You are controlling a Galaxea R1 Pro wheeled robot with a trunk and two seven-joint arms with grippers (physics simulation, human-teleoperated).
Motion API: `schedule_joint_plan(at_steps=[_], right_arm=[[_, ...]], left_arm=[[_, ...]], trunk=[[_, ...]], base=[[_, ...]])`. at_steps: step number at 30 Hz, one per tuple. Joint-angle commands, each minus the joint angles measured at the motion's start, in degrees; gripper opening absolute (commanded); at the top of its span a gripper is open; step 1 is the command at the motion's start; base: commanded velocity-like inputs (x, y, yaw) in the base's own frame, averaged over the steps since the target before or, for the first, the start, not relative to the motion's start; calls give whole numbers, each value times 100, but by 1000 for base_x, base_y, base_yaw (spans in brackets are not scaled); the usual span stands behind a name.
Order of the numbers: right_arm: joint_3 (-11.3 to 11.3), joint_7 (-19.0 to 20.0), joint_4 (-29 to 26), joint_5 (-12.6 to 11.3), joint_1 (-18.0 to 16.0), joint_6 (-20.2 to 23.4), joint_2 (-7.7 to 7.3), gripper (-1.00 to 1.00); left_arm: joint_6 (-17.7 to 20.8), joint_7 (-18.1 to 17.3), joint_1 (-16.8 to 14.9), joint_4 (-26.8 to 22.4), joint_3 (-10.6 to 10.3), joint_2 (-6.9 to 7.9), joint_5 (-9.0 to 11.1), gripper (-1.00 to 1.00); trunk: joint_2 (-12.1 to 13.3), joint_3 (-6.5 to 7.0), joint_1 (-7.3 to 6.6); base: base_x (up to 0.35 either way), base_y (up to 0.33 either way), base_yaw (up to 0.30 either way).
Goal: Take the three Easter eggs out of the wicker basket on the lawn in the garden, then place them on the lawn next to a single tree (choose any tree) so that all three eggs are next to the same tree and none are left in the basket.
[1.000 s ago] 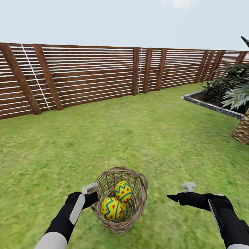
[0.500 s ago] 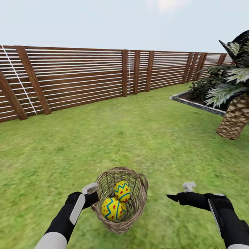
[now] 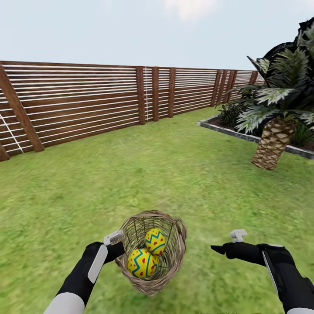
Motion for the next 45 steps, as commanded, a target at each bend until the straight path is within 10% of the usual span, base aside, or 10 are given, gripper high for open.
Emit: schedule_joint_plan(at_steps=[1,45], right_arm=[[-11,50,-4,50,-6,19,4,100],[-2,34,-4,59,2,19,1,100]], left_arm=[[16,42,-2,-12,14,-5,110,-100],[16,42,-2,-28,14,-5,110,-100]], trunk=[[-3,1,0],[-3,281,0]], base=[[0,0,-235],[0,0,-235]])
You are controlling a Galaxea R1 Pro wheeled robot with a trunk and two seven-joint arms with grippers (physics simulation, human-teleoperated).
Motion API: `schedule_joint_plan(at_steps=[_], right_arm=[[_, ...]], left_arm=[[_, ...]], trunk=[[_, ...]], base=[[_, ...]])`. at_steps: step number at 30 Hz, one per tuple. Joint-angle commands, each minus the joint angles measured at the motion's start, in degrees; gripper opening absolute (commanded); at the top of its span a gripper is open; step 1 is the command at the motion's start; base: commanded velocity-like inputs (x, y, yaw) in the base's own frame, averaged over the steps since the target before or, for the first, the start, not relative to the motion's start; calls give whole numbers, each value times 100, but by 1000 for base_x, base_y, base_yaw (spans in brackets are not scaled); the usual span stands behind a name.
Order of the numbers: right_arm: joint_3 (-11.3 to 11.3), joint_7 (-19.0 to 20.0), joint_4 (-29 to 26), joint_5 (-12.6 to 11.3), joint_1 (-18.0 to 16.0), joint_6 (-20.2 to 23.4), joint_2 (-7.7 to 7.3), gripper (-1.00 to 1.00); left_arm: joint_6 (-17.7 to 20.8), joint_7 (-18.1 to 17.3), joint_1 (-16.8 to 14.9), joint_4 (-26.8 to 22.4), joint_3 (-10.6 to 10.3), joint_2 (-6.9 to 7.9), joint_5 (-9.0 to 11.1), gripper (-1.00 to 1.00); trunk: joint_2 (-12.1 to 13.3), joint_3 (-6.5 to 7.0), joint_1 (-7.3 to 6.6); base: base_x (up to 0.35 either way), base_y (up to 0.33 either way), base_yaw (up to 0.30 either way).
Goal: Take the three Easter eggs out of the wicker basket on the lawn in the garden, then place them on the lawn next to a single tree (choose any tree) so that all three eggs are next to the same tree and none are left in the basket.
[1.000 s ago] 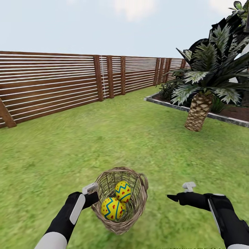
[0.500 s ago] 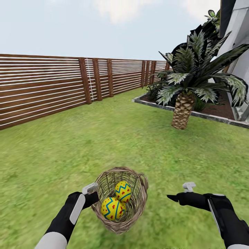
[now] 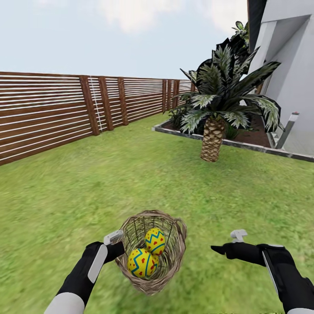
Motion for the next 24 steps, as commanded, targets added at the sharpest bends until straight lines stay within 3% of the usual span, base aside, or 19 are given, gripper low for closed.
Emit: schedule_joint_plan(at_steps=[1,24], right_arm=[[-11,49,-4,51,-6,19,2,100],[6,31,4,51,2,19,9,100]], left_arm=[[16,42,-2,-10,14,-5,110,-100],[16,42,-2,-2,11,-5,110,-100]], trunk=[[-3,1,0],[-3,147,0]], base=[[0,0,-235],[0,0,-235]])
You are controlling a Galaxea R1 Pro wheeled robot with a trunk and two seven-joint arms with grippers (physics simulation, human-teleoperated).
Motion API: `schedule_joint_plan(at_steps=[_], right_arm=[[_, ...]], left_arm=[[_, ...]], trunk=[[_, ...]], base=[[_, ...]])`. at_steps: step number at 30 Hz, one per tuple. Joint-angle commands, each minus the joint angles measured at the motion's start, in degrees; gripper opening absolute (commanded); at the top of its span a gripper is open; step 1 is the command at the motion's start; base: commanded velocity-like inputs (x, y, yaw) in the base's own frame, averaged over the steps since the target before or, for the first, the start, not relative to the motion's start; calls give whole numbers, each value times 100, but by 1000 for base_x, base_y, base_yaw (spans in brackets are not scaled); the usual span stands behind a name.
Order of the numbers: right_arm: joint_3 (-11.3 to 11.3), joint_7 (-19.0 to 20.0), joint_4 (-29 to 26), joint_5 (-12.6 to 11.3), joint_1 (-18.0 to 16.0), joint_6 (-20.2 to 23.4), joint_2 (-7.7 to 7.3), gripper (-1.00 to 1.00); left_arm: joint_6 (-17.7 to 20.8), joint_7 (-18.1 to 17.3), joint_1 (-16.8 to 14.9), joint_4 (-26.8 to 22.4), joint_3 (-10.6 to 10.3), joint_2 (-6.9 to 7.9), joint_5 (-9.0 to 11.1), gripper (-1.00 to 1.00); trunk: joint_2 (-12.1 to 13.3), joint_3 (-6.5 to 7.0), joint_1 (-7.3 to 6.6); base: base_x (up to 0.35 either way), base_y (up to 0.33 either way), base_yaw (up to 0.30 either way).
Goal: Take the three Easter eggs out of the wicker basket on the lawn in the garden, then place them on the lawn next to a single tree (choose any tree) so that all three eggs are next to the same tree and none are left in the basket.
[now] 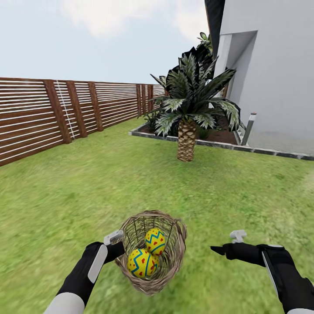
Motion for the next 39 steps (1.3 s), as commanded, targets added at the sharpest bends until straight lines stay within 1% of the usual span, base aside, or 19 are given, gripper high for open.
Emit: schedule_joint_plan(at_steps=[1,6,10,11,12,17,20,28,31,32,33,34,35,36,37,38,39], right_arm=[[-11,50,-4,51,-7,18,3,100],[-11,52,-4,51,-7,18,5,100],[0,44,-10,57,-7,30,-3,100],[117,54,-15,137,-7,29,1,100],[153,58,-13,159,-7,24,4,100],[157,42,-13,174,-7,18,5,100],[156,79,-13,144,-7,18,-1,100],[162,75,-13,142,-7,27,0,100],[164,40,-1,163,-7,31,5,100],[165,-197,222,155,-7,27,-18,100],[171,-1465,1132,168,-7,-193,-34,100],[182,-2277,1807,182,-7,-545,-32,100],[188,-2940,2501,188,-7,-1064,-35,100],[221,-3244,3071,204,-7,-1509,-34,100],[353,-3354,3521,345,-7,-1808,-27,100],[454,-3393,3848,520,-7,-1934,-14,100],[496,-3457,4354,615,-7,-2007,1,100]], left_arm=[[16,42,-2,-14,17,-5,110,-100],[16,42,-2,-22,17,-5,110,-100],[16,42,-2,-32,16,-5,110,-100],[16,42,-2,-31,15,-5,109,-100],[16,42,-2,-26,14,-5,110,-100],[16,42,-2,-15,11,-5,110,-100],[16,42,-2,-15,9,-5,110,-100],[16,42,-2,-30,12,-5,110,-100],[16,42,-2,-23,9,-5,110,-100],[16,42,-2,-16,9,-5,110,-100],[16,41,-2,-10,9,-11,110,-100],[16,41,-2,-8,9,-13,110,-100],[16,38,-2,-7,9,-13,110,-100],[16,36,-2,-3,9,-14,110,-100],[16,34,-2,1,9,-14,110,-100],[16,33,-2,2,9,-14,110,-100],[16,33,-2,3,9,-14,110,-100]], trunk=[[-3,1,0],[-3,30,0],[-3,31,0],[-3,31,0],[-3,31,0],[-3,31,0],[-3,31,0],[-3,31,0],[-3,10,0],[-3,1,0],[-3,-8,0],[-3,-17,0],[-3,-26,0],[-3,-35,0],[-3,-44,0],[-3,-53,0],[-3,-62,0]], base=[[0,0,-235],[0,0,-212],[0,0,-13],[0,0,0],[0,0,0],[0,0,0],[0,0,-3],[0,0,-261],[0,0,-162],[0,0,-75],[0,0,-36],[0,0,-15],[0,0,-5],[0,0,-2],[0,0,0],[0,0,0],[0,0,0]])
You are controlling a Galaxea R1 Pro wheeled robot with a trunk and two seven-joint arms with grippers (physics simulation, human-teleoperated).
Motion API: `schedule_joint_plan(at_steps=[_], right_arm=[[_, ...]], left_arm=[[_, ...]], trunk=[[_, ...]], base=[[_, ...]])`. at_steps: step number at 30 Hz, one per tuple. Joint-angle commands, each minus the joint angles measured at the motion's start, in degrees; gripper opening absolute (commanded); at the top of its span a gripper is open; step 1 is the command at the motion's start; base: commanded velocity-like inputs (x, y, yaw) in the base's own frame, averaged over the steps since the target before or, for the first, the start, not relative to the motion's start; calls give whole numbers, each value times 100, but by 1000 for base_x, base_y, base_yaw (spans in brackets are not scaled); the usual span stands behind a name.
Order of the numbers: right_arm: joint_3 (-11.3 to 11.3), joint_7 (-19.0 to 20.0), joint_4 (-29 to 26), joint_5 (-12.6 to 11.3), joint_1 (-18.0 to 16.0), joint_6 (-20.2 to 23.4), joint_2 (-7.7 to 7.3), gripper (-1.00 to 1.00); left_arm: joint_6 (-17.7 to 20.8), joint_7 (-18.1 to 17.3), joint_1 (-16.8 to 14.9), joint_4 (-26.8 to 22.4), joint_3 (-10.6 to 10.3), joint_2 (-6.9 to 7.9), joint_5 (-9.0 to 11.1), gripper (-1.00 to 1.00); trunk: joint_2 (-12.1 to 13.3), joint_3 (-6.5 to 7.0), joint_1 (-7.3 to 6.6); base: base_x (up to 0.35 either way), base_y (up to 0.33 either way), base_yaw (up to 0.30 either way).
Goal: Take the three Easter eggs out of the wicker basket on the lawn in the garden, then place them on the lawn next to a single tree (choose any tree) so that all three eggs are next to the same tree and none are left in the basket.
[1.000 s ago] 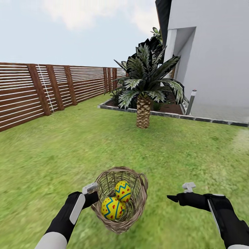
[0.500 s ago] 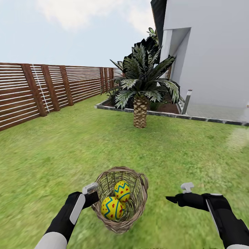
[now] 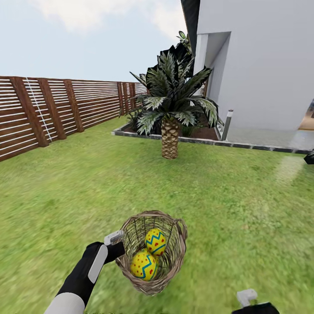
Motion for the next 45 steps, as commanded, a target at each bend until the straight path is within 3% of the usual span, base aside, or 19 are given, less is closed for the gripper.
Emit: schedule_joint_plan(at_steps=[1,4,5,8,12,22,23,45], right_arm=[[-42,-76,486,91,-5,-70,7,100],[-39,-994,1693,76,62,-1239,-11,100],[-36,-1081,1970,80,202,-1554,8,100],[-30,-1096,2038,99,652,-2199,4,100],[-10,-1110,2098,98,596,-2218,-46,100],[-4,-1093,2129,62,652,-2294,-44,100],[-5,-1097,2135,62,652,-2294,-44,100],[-4,-1104,2147,62,661,-2295,-36,100]], left_arm=[[12,41,-4,-9,14,-6,109,-100],[12,41,-4,-15,14,-6,109,-100],[12,41,-4,-17,8,-13,109,-100],[12,41,-4,-39,5,-48,109,-100],[-42,23,40,52,57,-76,72,-100],[-14,49,49,-268,23,-37,-57,-100],[-13,49,49,-290,23,-34,980,-100],[-11,41,51,-360,31,-9,984,-100]], trunk=[[-3,-13,-1],[-3,-40,-1],[-3,-49,-1],[-3,-66,-1],[-3,-67,-1],[-3,-127,-1],[-3,-135,-1],[-3,-292,-1]], base=[[0,0,-43],[0,0,-101],[0,0,-111],[0,0,-19],[0,0,0],[0,0,136],[0,0,165],[0,0,183]])
